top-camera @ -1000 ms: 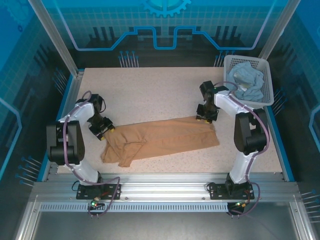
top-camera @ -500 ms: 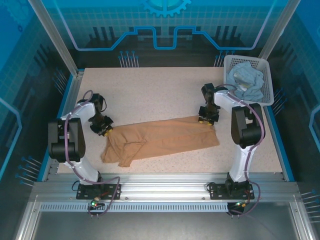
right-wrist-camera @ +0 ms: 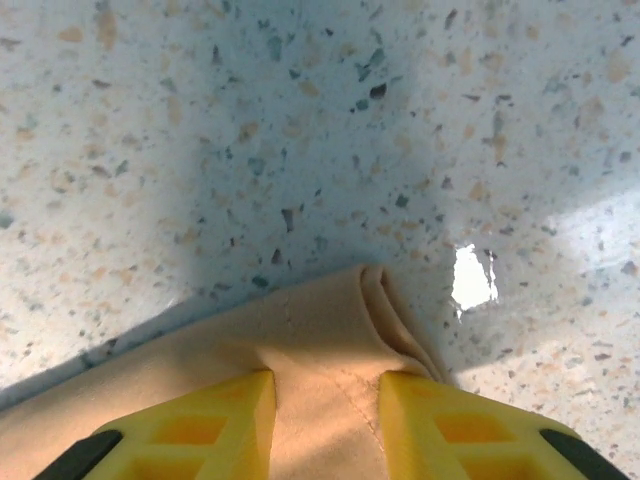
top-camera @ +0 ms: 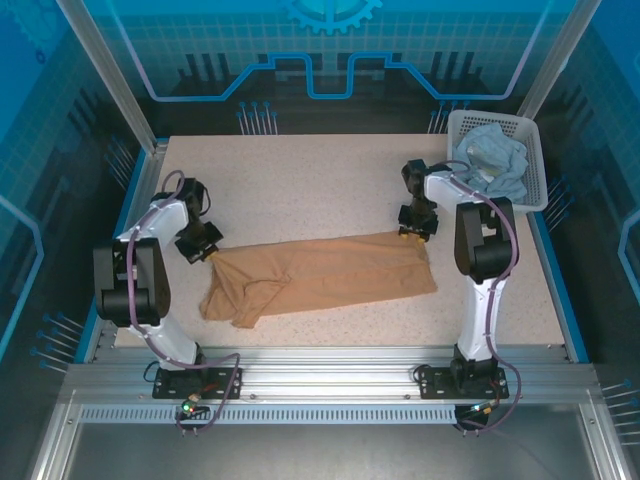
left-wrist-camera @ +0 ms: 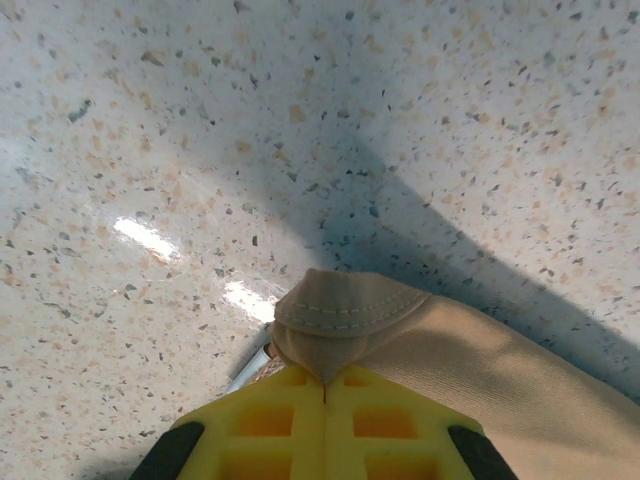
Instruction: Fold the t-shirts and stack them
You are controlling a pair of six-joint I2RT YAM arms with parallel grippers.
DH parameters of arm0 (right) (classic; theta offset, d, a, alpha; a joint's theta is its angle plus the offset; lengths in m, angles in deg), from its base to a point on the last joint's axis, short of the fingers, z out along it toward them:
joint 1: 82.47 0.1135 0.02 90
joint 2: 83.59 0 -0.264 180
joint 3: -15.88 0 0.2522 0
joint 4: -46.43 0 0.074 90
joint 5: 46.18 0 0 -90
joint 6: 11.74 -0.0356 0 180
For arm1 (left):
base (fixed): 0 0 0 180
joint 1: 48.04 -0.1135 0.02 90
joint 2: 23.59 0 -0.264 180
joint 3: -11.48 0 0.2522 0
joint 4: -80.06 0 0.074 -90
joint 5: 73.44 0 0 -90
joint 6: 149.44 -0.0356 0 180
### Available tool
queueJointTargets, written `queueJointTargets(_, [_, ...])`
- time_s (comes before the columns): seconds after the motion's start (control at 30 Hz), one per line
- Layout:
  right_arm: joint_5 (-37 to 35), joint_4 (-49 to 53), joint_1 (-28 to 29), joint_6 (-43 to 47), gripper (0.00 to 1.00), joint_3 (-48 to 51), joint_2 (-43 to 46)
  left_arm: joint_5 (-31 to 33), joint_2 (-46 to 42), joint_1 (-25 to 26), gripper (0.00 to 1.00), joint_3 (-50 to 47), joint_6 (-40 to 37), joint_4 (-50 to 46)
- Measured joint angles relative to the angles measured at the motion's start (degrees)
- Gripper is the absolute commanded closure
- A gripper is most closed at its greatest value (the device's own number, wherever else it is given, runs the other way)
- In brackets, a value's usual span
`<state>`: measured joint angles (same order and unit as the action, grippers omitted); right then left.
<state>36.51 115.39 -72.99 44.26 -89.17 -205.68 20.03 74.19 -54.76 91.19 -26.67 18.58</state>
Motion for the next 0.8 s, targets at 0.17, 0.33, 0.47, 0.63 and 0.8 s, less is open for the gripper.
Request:
queueJointTargets(0.17, [-1.1,1.3,-0.2,0.0,0.69,-2.0,-1.2,0.2,0.0,-1.0,1.0,0.8,-0.4,0.0])
queueJointTargets(0.33, [-1.5,1.4,-0.2,0.0,0.71,-2.3,-1.4,0.2,0.0,-2.3,1.0,2.7,-1.5,0.1])
queueJointTargets(0.47, [-1.7,1.3,-0.2,0.2,0.71,-2.3,-1.4,0.2,0.2,-2.6,1.0,5.2,-2.0,0.0])
queueJointTargets(0.63, [-1.7,1.2,-0.2,0.5,0.71,-2.3,-1.4,0.1,4.2,-3.2,1.0,8.5,-3.2,0.2])
queueJointTargets(0.8, [-1.4,0.6,-0.2,1.1,0.71,-2.7,-1.5,0.1,11.8,-3.8,1.0,12.9,-4.7,0.2])
